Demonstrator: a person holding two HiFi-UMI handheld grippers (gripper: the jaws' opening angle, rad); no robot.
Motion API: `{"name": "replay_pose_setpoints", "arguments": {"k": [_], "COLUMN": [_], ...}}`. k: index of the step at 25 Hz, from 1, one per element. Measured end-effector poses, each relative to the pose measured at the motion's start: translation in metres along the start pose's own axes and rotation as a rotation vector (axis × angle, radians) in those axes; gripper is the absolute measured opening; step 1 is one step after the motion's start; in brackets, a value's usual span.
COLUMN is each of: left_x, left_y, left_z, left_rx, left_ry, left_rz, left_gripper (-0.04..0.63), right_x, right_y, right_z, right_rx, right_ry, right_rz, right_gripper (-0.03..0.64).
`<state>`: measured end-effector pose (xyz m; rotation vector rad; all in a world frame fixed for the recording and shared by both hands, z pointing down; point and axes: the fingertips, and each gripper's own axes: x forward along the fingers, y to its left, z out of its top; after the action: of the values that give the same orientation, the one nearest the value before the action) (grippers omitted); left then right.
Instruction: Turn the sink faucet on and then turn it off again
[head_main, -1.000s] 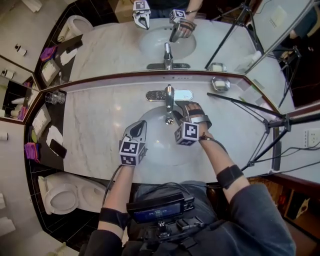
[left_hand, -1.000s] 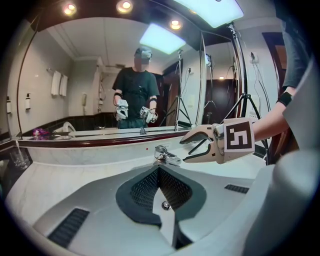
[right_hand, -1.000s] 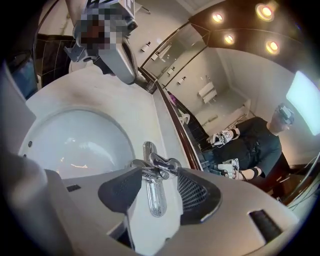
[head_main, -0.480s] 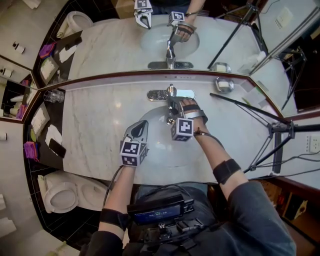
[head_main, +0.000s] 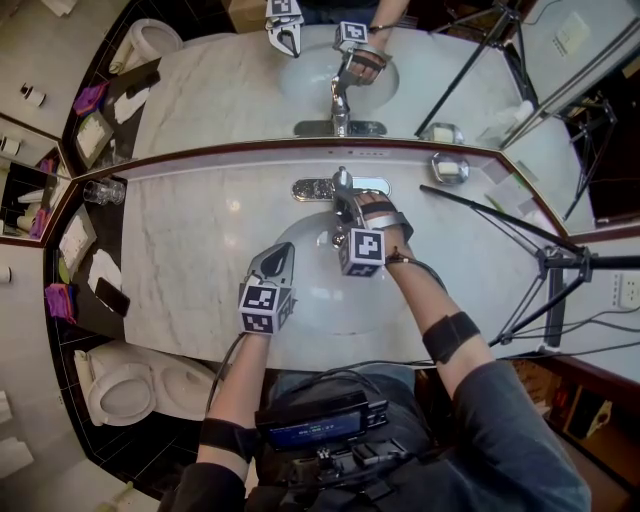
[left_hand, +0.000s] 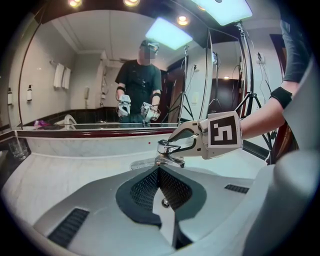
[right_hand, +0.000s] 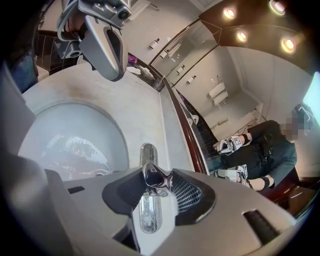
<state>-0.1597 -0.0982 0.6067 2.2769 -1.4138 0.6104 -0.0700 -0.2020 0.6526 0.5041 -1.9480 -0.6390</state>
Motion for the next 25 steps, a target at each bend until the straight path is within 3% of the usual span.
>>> {"name": "replay_pose_setpoints", "arguments": {"k": [6, 12, 18, 25], "left_x": [0.002, 0.005, 0.008, 0.006], "left_y": [0.005, 0.005, 0.001, 0.003], "left_z": [-0.004, -0.004, 0.0, 0.0], "left_rx": [0.001, 0.002, 0.006, 0.007], "left_ry": [0.001, -0.004, -0.008, -0.008], "left_rz": [0.003, -0.001, -0.014, -0.004], "left_gripper": [0.0, 0.0, 0.0, 0.0], "right_x": [-0.005, -0.002, 0.001, 0.0], "right_y": [-0.009, -0.048, -0.044, -0.045], "right_z": [0.01, 0.006, 0.005, 0.005], "right_rx": [0.03, 0.106, 0.114, 0.147], "right_ry": [-0.037, -0.031, -0.035, -0.025], "right_rz": [0.024, -0.013, 0.012, 0.014], "right_gripper": [0.179, 0.15, 0.111, 0.112]}}
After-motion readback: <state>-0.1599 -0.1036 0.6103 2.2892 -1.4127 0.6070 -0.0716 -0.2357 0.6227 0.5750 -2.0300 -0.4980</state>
